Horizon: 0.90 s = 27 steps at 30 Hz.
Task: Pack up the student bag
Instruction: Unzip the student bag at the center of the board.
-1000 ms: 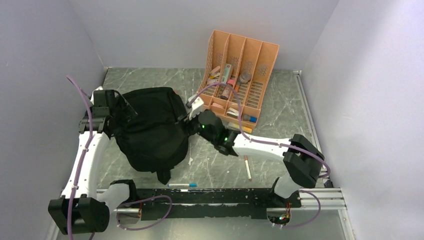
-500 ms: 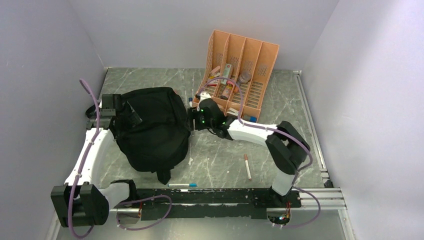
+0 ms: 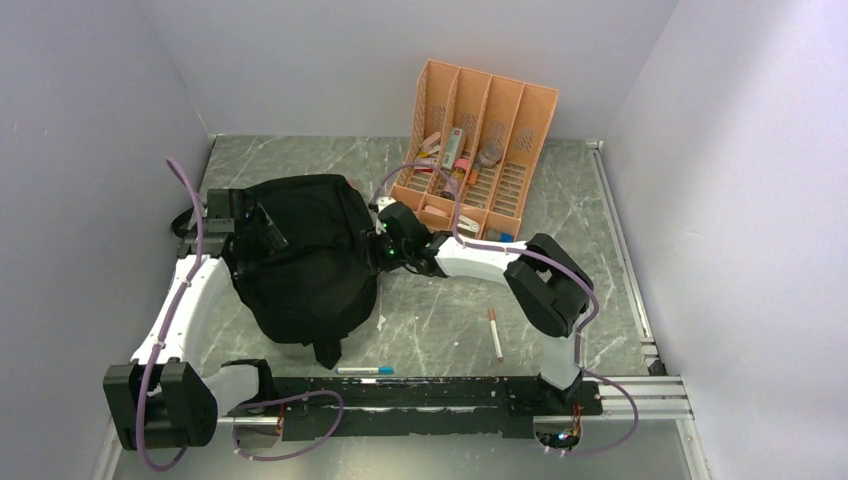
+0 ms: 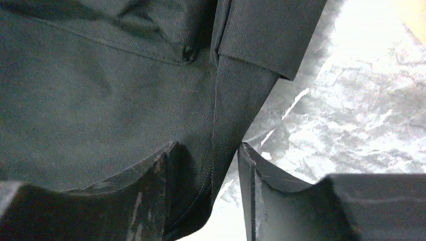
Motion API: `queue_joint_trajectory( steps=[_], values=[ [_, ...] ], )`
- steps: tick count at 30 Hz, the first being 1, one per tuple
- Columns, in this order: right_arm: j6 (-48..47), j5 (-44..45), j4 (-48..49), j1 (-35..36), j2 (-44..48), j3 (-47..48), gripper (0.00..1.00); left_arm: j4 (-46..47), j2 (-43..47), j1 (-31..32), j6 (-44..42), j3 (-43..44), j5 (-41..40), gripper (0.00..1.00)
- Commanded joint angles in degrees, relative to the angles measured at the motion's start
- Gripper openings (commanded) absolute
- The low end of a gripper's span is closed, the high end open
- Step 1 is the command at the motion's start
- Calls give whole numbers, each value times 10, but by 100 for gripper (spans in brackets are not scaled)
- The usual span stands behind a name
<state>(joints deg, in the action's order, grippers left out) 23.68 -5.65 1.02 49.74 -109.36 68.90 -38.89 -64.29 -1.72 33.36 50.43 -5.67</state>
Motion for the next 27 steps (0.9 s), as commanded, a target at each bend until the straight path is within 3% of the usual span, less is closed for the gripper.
queue_joint_trajectory(
  steps=[1,7,16,20,27],
  values=[
    [-26,27,-47,10,-5,-5,48,22,6,3,-2,7,15,81],
    [-46,32,-48,12,8,-46,47,85,8,14,-8,19,60,76],
    [-40,32,-13,12,-1,-69,38,86,-159,196,-49,155,-28,67],
    [-35,29,8,10,10,-78,35,46,-244,215,-68,220,-72,60],
    [-25,11,21,10,12,-83,34,28,-274,218,-65,236,-87,56]
  ],
)
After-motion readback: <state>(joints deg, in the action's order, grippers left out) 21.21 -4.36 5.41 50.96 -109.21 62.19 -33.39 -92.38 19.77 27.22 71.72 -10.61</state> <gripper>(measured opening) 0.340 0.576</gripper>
